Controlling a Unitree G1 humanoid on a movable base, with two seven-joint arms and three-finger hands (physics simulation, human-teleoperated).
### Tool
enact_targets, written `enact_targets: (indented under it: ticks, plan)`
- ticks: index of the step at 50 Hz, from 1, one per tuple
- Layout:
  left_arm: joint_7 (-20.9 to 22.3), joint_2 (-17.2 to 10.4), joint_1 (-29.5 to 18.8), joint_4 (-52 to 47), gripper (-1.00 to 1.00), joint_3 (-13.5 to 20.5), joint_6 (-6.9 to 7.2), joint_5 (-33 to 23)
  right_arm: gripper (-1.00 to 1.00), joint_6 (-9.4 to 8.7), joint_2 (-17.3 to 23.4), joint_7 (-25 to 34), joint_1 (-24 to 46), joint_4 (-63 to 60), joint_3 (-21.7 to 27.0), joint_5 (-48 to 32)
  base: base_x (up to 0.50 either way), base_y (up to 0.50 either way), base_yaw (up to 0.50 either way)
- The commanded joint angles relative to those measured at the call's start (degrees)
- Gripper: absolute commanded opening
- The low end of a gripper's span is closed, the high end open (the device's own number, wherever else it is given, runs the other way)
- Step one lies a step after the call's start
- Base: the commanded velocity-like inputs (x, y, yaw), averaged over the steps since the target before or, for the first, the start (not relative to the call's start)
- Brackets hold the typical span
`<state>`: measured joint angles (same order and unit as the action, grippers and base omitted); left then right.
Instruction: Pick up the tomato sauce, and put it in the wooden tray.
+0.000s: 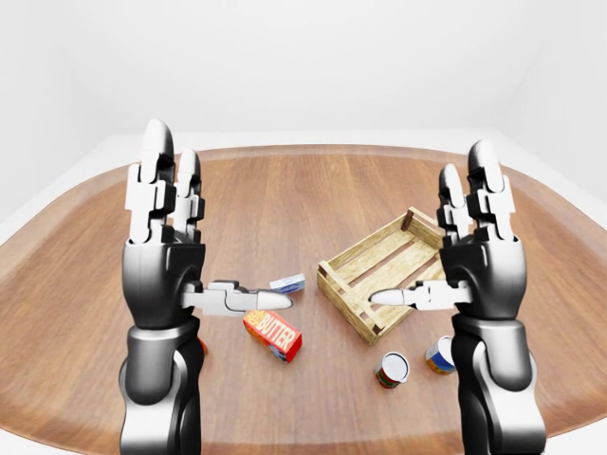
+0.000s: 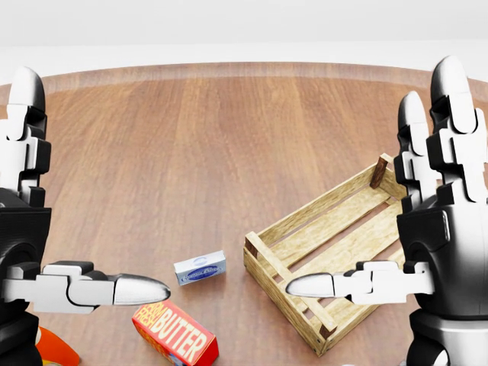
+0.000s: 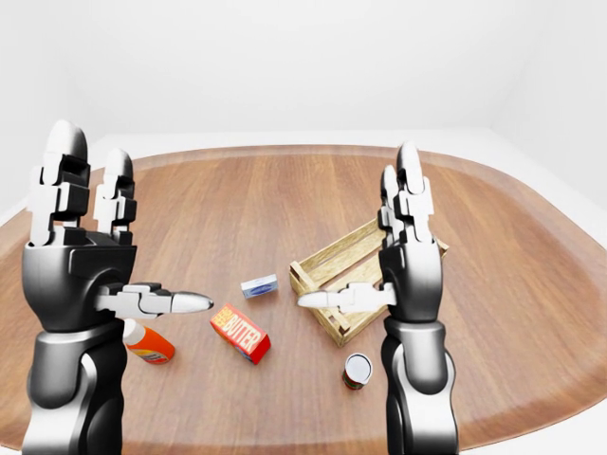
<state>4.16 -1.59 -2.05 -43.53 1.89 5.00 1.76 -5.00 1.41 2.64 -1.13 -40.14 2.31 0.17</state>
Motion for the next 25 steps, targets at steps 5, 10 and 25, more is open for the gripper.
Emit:
enact_targets:
  ticks: [5,10,25]
  plan:
    - [-0.05,-0.13,-0.68,0.6,1.0,0.81,0.0,0.64,1.0,0.0,-0.27,-0.21,0.56,-9.29,-2.48,-3.59,0.0,0.0,0.0]
    - [-0.18,-0.19,-0.92,0.26,1.0,0.92,0.0,0.94,1.0,0.0,0.52,0.41,-0.9,-14.47,-3.98,-5.97,0.0,0.0,0.0]
    - [-0.38,-0.16,-0.89,0.2,1.0,0.48,0.0,1.09,1.0,0.0,-7.18,14.88,-9.02,-19.85,-6.59,-24.56,0.0,0.0,0.0]
